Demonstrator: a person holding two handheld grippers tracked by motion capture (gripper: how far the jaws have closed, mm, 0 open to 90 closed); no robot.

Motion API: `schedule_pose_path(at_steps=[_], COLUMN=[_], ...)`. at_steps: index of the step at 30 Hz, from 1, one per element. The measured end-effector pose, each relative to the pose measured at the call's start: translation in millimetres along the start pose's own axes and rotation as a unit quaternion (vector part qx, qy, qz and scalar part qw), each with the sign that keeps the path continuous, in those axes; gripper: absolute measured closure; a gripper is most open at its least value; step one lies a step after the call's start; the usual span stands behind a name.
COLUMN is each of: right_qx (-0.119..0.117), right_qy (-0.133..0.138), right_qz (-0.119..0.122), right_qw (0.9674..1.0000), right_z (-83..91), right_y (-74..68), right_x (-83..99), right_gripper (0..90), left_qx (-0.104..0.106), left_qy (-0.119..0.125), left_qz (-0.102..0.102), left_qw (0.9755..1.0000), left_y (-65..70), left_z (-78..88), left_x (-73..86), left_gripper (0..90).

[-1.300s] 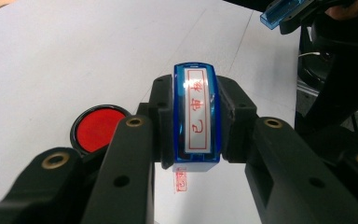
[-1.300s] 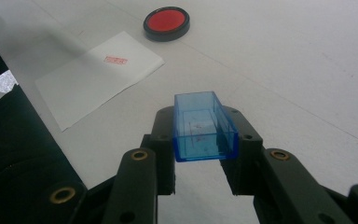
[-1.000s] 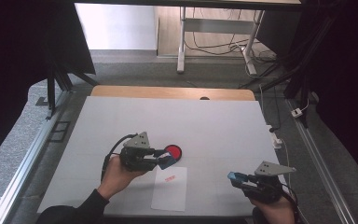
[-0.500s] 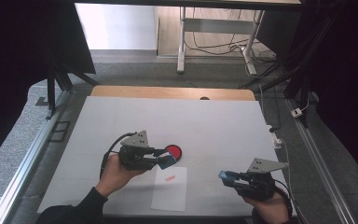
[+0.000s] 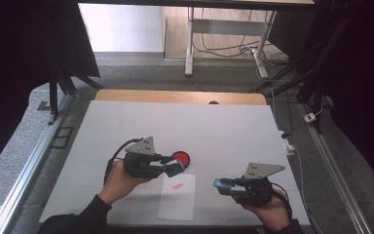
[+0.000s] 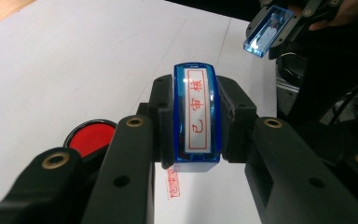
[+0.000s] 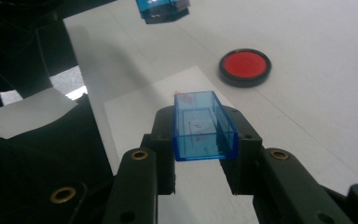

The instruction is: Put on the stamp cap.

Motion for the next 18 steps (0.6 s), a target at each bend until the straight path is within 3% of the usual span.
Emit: schedule_pose_path(at_steps=[6,18], right_qx=[-0.02,-0.083], right_qy=[0.01,0.013], right_qz=[0.016,0.018], right_qw=[0.9996,0.9963], right_z=[-10.4,-36.8], right_y=[-4.3,-12.5], right_x=[-7.0,-19.9], right_gripper=[69.2,69.2], left_qx=[0.015,0.03], left_qy=[0.007,0.011], left_qz=[-0.007,-0.023], left_qw=[0.9998,0.9992], left_y=[2.8,6.9], left_z=[1.8,5.9], left_x=[-2.5,-6.0], left_gripper=[70.1,70.1])
Point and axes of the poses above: each handheld gripper's, and its own axes: z roughly backward along the jaws, x roughly out of its underside, y roughly to its right, the point moved 6 cm from there along -z, roughly forward along the jaws, and after that the axes turned 6 degrees about x, right-handed, at the moved point
